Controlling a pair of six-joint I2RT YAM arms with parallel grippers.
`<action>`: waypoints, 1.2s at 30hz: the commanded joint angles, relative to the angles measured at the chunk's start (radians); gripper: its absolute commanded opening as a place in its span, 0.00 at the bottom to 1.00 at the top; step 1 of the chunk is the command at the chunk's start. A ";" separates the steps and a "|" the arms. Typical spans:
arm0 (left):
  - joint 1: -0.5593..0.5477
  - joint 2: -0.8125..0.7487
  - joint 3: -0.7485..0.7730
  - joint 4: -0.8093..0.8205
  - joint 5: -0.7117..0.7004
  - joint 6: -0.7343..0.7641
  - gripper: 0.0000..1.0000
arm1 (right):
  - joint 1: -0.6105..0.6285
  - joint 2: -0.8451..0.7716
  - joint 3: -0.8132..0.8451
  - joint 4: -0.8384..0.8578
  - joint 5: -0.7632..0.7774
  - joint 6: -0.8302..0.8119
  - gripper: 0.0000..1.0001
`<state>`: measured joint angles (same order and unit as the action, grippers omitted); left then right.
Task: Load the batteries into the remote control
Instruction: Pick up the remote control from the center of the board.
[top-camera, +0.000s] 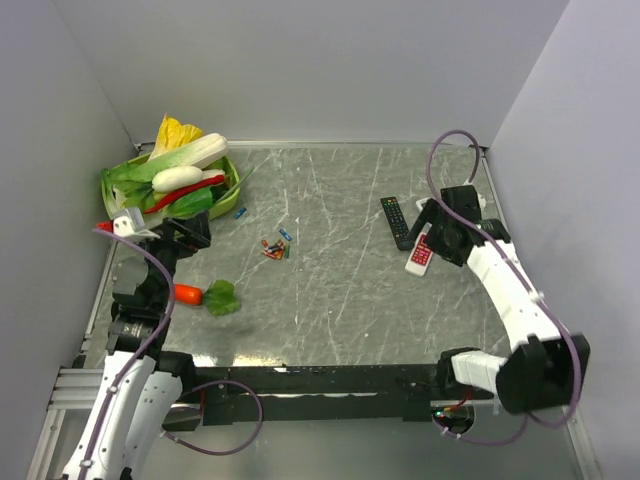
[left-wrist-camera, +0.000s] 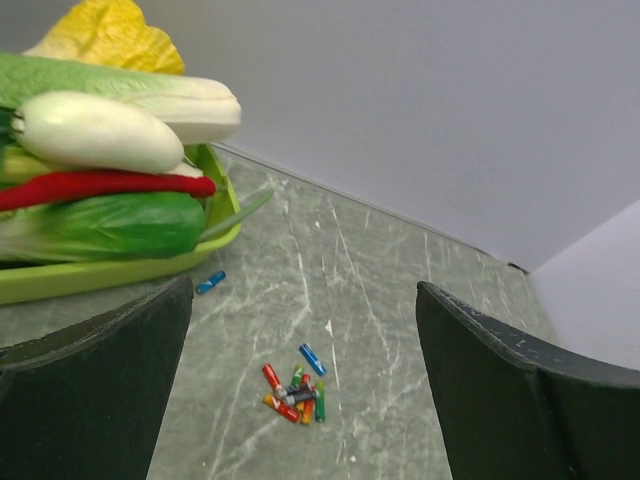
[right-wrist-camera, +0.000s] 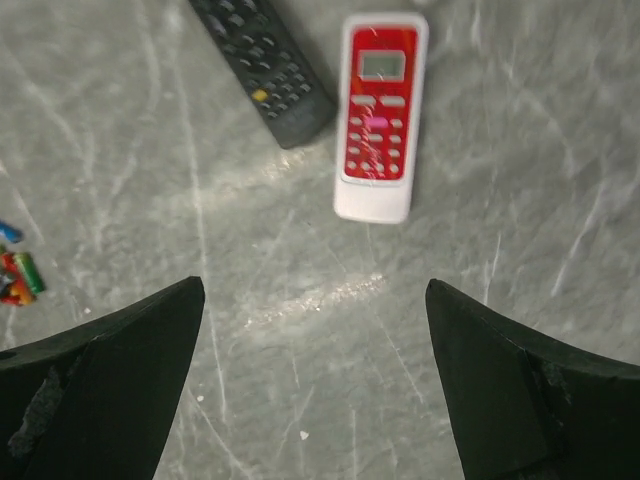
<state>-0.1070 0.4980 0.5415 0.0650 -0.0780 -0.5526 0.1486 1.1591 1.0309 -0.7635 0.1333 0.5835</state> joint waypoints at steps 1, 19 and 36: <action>-0.068 -0.061 -0.049 0.039 -0.032 0.020 0.97 | -0.093 0.125 -0.028 -0.005 -0.179 0.062 1.00; -0.168 0.039 0.004 0.038 -0.031 0.031 0.97 | -0.093 0.579 0.054 0.101 -0.090 -0.045 0.98; -0.177 0.066 0.003 0.096 0.046 0.065 0.97 | -0.095 0.625 0.086 0.099 -0.078 -0.086 0.58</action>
<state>-0.2794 0.5610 0.5114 0.0929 -0.0818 -0.5087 0.0563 1.7756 1.0977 -0.7105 0.0536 0.5018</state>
